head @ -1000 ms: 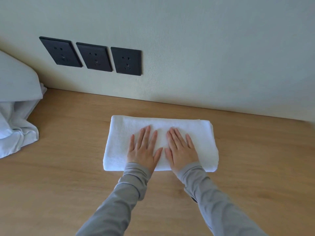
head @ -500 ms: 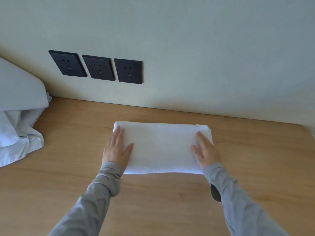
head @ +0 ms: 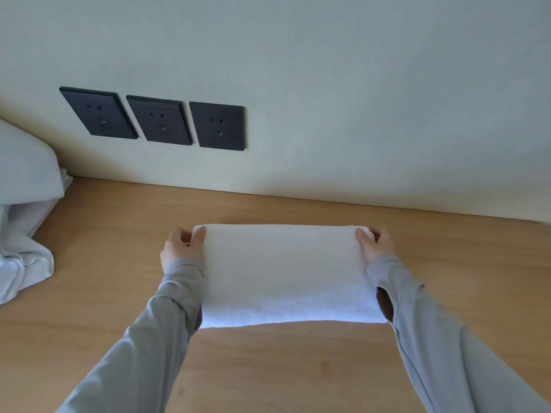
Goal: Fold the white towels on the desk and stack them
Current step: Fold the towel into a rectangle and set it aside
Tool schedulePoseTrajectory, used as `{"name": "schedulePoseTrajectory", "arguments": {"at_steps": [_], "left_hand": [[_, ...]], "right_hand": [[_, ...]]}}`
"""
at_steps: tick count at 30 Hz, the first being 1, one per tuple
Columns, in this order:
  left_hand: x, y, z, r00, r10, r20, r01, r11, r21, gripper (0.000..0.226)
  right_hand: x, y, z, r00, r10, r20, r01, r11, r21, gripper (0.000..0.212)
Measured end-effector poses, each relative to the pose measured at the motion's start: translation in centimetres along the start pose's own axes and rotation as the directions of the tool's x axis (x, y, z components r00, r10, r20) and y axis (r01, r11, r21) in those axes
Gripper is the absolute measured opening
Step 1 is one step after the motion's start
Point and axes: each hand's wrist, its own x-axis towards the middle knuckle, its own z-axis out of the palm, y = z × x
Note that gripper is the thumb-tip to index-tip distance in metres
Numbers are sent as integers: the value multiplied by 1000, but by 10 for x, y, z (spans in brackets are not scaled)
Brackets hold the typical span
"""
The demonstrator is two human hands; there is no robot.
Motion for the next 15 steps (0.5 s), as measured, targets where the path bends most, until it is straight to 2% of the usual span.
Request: {"name": "schedulePoseTrajectory", "arguments": {"at_steps": [6, 8, 10, 13, 15], "left_hand": [[1, -2, 4, 999, 9, -37, -9, 1000, 22, 23], [-2, 2, 1, 1000, 30, -11, -29, 999, 25, 28], [-12, 8, -3, 999, 51, 2, -51, 998, 28, 35], [-54, 11, -12, 981, 167, -99, -156, 981, 116, 43], [-94, 7, -16, 937, 302, -176, -284, 951, 120, 45]], "right_hand": [[4, 9, 5, 995, -79, -58, 75, 995, -62, 19], [0, 6, 3, 993, -104, -51, 95, 984, -153, 25], [-13, 4, -2, 979, -188, -80, 164, 957, -238, 35], [-58, 3, -11, 906, -367, -209, 310, 914, -262, 43], [-98, 9, -14, 885, -367, -288, 334, 929, -156, 41]]}}
